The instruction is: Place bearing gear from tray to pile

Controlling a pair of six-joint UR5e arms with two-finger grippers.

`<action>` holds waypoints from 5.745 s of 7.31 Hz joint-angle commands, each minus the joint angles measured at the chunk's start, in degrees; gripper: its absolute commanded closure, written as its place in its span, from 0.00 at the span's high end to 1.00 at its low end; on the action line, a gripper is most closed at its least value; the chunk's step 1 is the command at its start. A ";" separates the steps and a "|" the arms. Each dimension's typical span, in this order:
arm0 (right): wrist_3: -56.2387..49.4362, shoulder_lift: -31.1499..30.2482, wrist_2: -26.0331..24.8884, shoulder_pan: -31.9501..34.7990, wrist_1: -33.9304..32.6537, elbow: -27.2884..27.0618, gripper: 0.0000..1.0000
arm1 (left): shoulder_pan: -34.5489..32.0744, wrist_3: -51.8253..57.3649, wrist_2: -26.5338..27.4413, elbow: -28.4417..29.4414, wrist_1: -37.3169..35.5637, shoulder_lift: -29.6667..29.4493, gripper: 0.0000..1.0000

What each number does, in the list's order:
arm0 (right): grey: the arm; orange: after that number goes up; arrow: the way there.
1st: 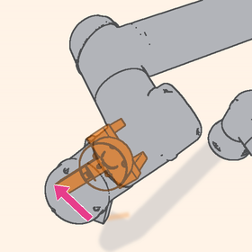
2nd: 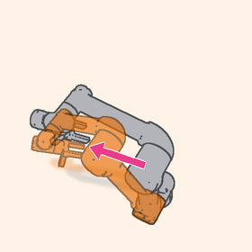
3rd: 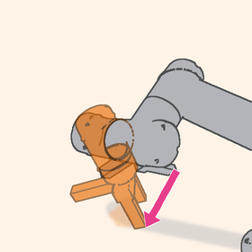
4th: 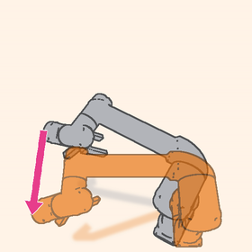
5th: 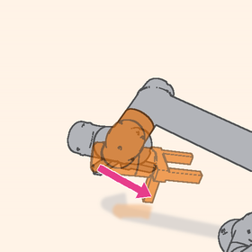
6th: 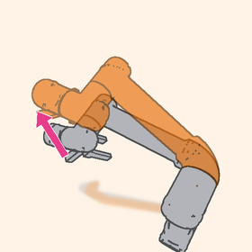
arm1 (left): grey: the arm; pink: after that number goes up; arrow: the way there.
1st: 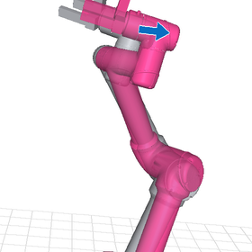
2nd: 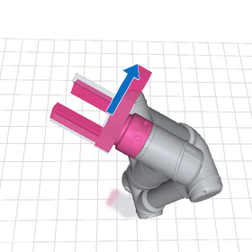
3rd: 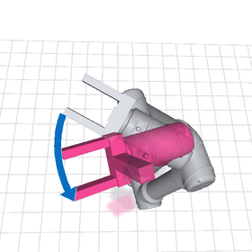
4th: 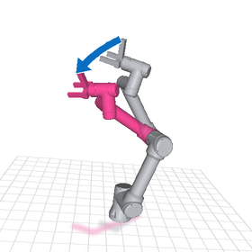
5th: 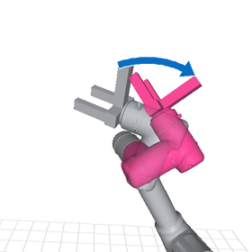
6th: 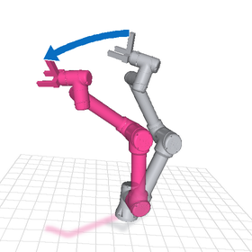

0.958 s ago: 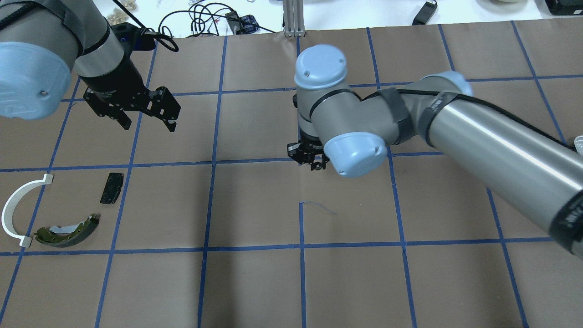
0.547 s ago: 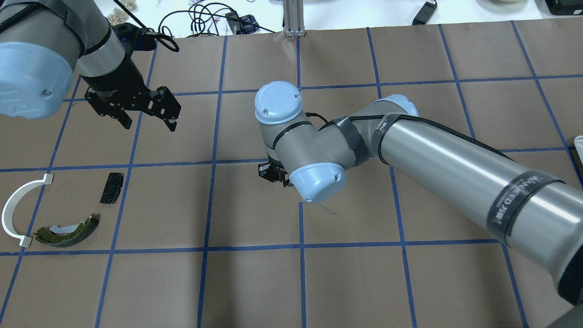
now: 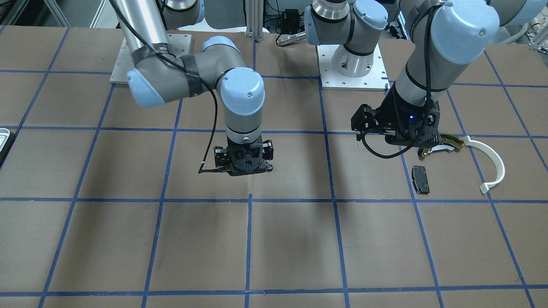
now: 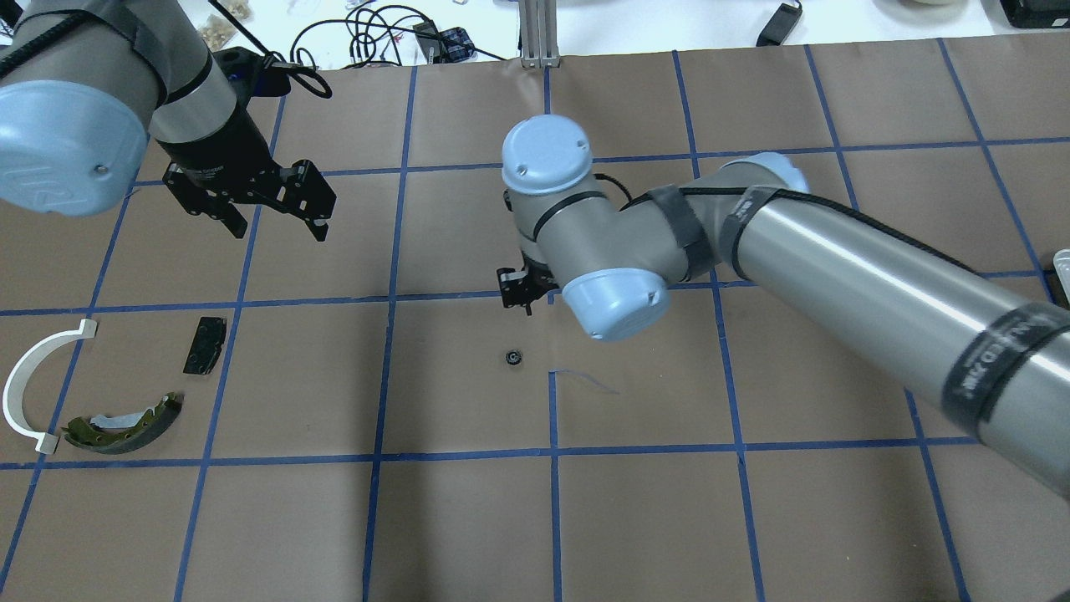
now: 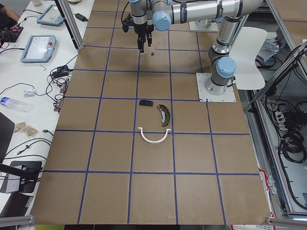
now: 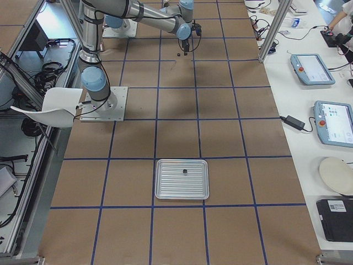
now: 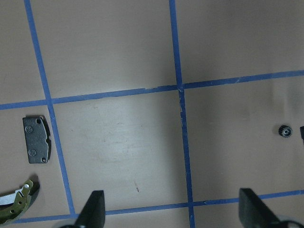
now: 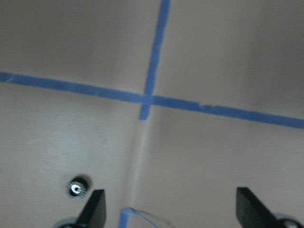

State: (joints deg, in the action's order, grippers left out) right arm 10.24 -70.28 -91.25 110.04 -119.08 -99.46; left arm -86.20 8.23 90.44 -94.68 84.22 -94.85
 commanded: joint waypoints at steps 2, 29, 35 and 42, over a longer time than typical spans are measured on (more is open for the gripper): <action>-13.12 -11.26 -0.33 -21.90 10.25 -0.21 1.00 | -7.98 -8.38 -0.35 -6.01 -9.20 -2.70 1.00; -58.60 7.74 -2.01 -71.72 -3.89 3.57 0.00 | -1.14 -1.16 5.36 5.39 1.55 -12.12 0.00; -28.15 -11.88 -1.66 -39.18 12.56 -4.94 0.00 | 27.19 25.67 6.59 -1.70 -9.30 -13.61 0.00; 6.46 2.50 0.37 9.28 -12.58 -5.85 0.00 | 32.58 32.46 6.59 -18.08 -31.40 -14.57 0.12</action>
State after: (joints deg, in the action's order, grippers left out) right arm 16.10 -71.31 -91.59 113.09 -127.69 -106.90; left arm -53.90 40.57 97.11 -112.43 53.02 -109.29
